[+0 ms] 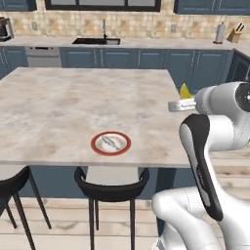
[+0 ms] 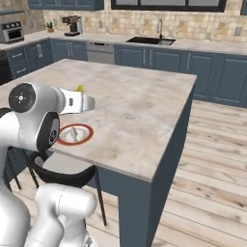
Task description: Take the lemon wedge from the fridge and place it on the plate with fish on the dining counter.
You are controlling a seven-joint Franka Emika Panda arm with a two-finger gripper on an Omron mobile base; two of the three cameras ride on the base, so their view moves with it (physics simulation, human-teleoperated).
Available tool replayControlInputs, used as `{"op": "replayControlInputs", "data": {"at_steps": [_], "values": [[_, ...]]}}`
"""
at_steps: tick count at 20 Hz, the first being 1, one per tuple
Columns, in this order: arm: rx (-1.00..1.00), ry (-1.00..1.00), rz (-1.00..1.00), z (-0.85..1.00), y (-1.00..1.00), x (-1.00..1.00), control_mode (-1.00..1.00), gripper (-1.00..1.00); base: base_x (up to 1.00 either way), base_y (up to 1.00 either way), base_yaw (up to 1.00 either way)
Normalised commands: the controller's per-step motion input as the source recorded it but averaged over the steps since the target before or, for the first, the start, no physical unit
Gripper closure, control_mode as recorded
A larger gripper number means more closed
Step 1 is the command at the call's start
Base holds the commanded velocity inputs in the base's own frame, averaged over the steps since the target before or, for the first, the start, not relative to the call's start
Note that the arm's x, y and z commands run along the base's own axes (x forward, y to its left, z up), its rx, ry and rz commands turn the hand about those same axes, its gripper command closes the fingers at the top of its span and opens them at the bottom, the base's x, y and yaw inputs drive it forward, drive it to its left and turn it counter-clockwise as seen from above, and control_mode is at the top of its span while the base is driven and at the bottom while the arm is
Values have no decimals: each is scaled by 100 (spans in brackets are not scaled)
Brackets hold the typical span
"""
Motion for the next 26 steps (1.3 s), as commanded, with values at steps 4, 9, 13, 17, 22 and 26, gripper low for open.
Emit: {"op": "replayControlInputs", "data": {"at_steps": [4, 9, 13, 17, 22, 26], "values": [[0, 0, 0, 0, 0, 0, 100, 100, 100, 0, -16], [0, 31, 1, 0, 39, 56, -100, 100, 40, 4, -1], [0, 60, 7, -14, 100, 86, -100, 100, 0, 0, 0], [0, 38, 11, -33, 82, 50, -100, 100, 0, 0, 0], [1, 3, 10, -65, 55, 0, -100, 100, 0, 0, 0], [0, 0, 16, -87, 86, 2, -100, 100, 0, 0, 0]]}}
